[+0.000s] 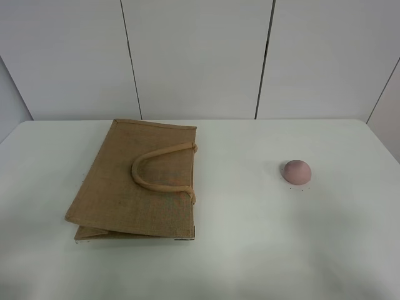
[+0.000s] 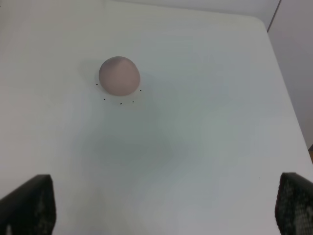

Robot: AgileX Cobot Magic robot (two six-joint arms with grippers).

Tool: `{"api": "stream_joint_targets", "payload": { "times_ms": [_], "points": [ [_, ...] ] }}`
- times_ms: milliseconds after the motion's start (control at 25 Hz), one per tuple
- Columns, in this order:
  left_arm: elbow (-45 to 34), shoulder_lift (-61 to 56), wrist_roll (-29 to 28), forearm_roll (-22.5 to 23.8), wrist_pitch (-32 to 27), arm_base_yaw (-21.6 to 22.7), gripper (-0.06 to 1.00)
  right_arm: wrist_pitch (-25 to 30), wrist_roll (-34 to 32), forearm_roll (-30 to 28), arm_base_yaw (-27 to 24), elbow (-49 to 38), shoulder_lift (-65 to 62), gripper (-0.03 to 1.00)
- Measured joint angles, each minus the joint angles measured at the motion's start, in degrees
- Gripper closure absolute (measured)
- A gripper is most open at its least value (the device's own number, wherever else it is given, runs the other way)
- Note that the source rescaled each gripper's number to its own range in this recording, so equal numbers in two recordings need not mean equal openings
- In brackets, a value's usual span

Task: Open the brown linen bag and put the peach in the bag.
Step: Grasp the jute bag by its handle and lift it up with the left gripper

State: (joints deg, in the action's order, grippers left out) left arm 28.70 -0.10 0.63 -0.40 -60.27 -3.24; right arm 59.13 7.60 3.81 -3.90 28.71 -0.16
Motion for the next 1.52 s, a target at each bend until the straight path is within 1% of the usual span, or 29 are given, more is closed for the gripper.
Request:
{"api": "stream_joint_targets", "payload": {
  "times_ms": [440, 520, 600, 760, 1240, 1400, 1520],
  "points": [
    [0.0, 0.0, 0.07, 0.0, 0.0, 0.0, -0.03, 0.0, 0.0, 0.0, 0.0, 0.0, 0.0, -0.03],
    [1.11, 0.3, 0.14, 0.0, -0.08, 0.0, -0.03, 0.0, 0.0, 0.0, 0.0, 0.0, 0.0, -0.03],
    [3.46, 3.06, 0.18, 0.0, -0.33, 0.0, -0.03, 0.0, 0.0, 0.0, 0.0, 0.0, 0.0, -0.03],
    [10.28, 15.92, 0.48, 0.0, -1.07, 0.0, -0.03, 0.0, 0.0, 0.0, 0.0, 0.0, 0.0, -0.03],
    [33.41, 67.5, 3.07, 0.0, -0.98, 0.0, -0.03, 0.0, 0.0, 0.0, 0.0, 0.0, 0.0, -0.03],
    [41.51, 81.69, 3.14, 0.0, -0.77, 0.0, -0.03, 0.0, 0.0, 0.0, 0.0, 0.0, 0.0, -0.03],
    [46.72, 89.85, 2.69, -0.85, -0.71, 0.0, -0.03, 0.0, 0.0, 0.0, 0.0, 0.0, 0.0, -0.03]
  ]
}}
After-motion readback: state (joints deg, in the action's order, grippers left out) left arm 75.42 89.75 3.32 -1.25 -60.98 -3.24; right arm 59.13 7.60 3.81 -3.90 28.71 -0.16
